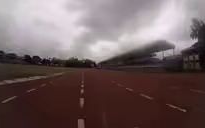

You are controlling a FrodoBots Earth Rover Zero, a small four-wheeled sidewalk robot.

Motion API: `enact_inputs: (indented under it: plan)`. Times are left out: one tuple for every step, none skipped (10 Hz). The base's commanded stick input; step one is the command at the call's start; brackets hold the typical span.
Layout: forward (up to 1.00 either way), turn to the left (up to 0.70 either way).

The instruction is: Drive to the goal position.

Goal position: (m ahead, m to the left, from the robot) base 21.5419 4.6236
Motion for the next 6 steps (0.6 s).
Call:
enact_inputs:
  plan:
    - [0.7, 0.0]
    - [0.7, 0.0]
    - [0.7, 0.0]
    - [0.7, 0.0]
    - [0.7, 0.0]
    - [0.7, 0.0]
